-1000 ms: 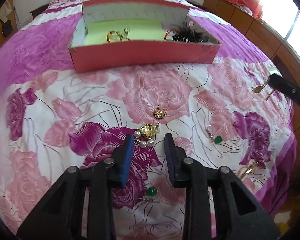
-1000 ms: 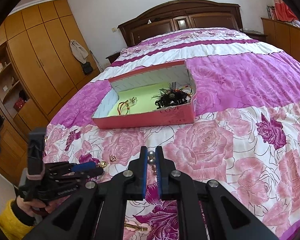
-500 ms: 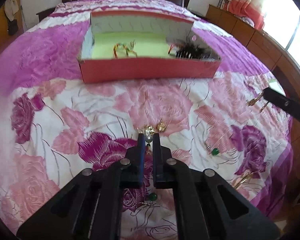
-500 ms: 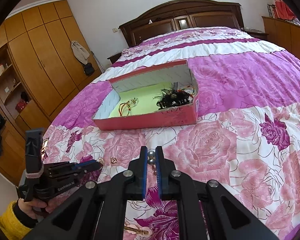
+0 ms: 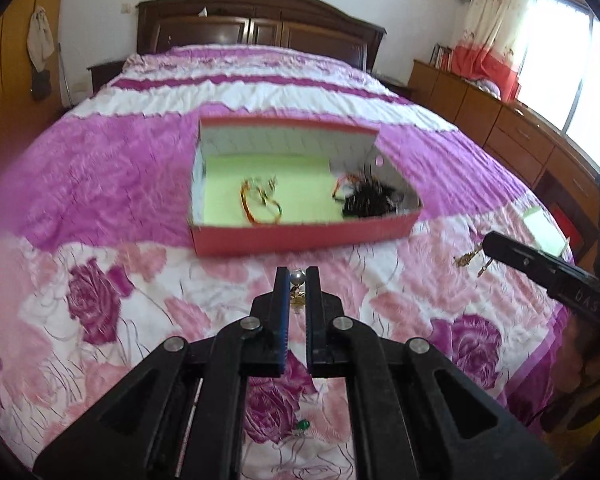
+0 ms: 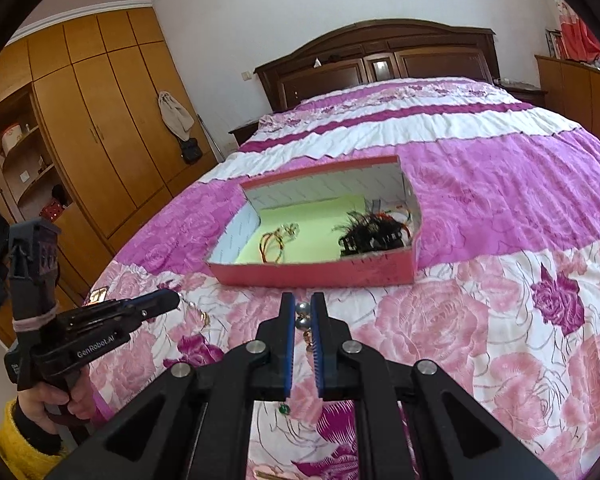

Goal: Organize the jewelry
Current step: 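Carry the gold earring with the left tool while the right tool carries the pearl earring into the box, then open the left tool over the green paper while the right tool releases its earring in the box, then withdraw both open tools from the box toward the remaining earrings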

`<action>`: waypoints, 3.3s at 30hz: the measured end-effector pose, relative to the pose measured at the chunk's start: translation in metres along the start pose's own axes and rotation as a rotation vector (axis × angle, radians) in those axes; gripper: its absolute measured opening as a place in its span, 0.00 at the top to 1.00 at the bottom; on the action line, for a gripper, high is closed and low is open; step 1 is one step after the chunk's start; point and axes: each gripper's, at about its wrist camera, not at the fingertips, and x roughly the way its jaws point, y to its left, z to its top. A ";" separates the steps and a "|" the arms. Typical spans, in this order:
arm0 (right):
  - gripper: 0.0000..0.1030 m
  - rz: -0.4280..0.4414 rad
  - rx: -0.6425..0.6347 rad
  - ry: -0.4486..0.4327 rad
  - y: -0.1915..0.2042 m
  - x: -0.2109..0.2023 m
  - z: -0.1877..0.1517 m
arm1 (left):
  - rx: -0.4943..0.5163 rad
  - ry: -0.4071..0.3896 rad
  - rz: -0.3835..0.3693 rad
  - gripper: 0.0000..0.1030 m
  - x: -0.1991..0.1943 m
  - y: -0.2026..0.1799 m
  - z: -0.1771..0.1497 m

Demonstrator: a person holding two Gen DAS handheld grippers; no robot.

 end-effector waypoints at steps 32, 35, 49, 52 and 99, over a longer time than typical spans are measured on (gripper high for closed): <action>0.91 -0.142 -0.056 -0.290 0.016 0.105 0.099 | 0.056 -0.344 0.180 1.00 0.072 0.011 0.088; 0.91 -0.156 -0.052 -0.245 0.010 0.128 0.101 | 0.049 -0.306 0.178 1.00 0.089 0.015 0.088; 0.91 -0.213 0.027 0.059 -0.035 0.216 0.098 | -0.012 -0.047 0.166 1.00 0.151 0.029 0.070; 0.91 -0.225 0.033 0.098 -0.040 0.225 0.096 | -0.025 -0.005 0.166 1.00 0.156 0.030 0.067; 0.60 -0.051 0.089 -0.025 0.008 0.028 0.062 | -0.042 -0.035 0.062 0.68 0.023 -0.003 0.058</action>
